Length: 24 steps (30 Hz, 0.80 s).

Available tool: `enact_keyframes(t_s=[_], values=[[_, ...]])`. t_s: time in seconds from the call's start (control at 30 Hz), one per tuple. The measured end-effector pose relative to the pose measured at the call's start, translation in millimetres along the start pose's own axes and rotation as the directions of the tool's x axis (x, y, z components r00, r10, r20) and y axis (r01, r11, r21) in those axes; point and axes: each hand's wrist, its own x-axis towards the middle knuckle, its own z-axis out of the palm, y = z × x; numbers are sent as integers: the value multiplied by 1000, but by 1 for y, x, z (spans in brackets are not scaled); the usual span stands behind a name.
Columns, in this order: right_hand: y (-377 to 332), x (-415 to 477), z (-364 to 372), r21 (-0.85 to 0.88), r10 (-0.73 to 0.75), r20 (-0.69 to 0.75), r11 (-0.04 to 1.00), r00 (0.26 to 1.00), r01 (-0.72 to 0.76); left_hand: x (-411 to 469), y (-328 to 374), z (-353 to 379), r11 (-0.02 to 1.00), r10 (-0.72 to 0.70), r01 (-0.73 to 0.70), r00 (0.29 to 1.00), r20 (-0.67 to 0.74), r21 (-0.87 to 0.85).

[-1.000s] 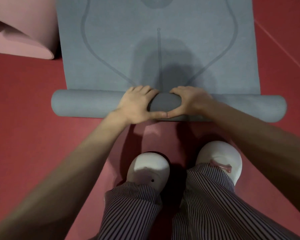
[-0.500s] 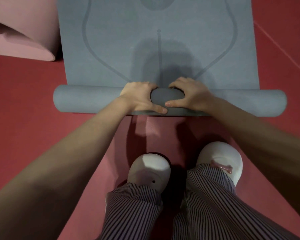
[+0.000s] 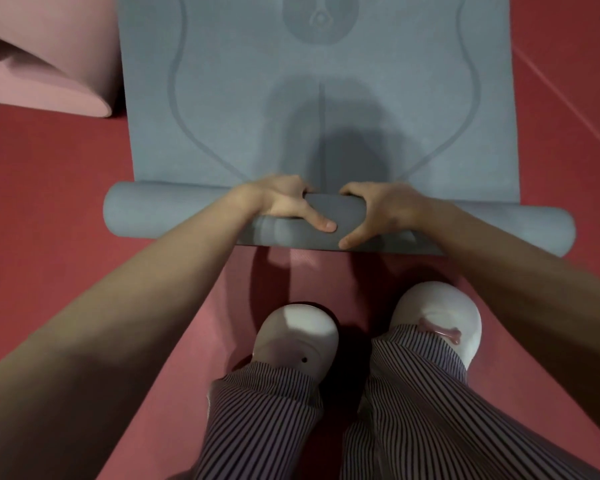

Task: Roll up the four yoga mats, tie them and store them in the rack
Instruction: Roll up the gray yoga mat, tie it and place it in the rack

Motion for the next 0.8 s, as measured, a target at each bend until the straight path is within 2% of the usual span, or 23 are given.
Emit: enact_keyframes(t_s=[0.07,0.1,0.13,0.2,0.27,0.3,0.33,0.43,0.5,0.53,0.6,0.67,0.73,0.8], values=[[0,1,4,4,1,-10,1000,1000,-1,-5,-1,8,996,48,-43,997,-68,80],[1,3,3,14,-1,-9,1000,1000,1,-7,-3,12,985,102,-78,982,-158,152],[3,4,2,42,-4,1,999,1000,4,-8,-7,17,970,180,-122,943,-281,211],[6,8,-1,106,-9,36,994,999,5,-13,-14,34,929,352,-226,788,-506,294],[8,8,-4,148,-14,79,989,997,2,-18,-18,52,872,465,-232,668,-581,431],[8,9,-4,158,-16,91,987,996,2,-16,-20,56,851,488,-205,649,-583,484],[7,11,-5,165,-18,96,986,995,2,-13,-19,55,845,480,-180,670,-567,503],[8,17,-10,128,-4,112,992,994,-10,-10,-12,35,888,357,-137,807,-470,440],[10,17,-11,71,29,99,997,995,-36,-8,-10,29,907,319,-133,837,-444,400],[10,15,-11,42,40,54,998,998,-42,-8,-10,28,910,316,-134,837,-448,392],[9,8,-6,-50,-29,-153,999,988,21,-8,-9,26,918,308,-140,839,-448,370],[8,-3,2,-117,-144,-349,987,926,110,-6,-5,17,943,248,-127,883,-399,307],[7,-10,13,-144,-169,-418,982,892,119,-1,-2,1,977,145,-90,944,-295,192],[5,-11,23,-201,-149,-434,977,889,66,5,0,-9,995,89,-77,974,-208,64]])
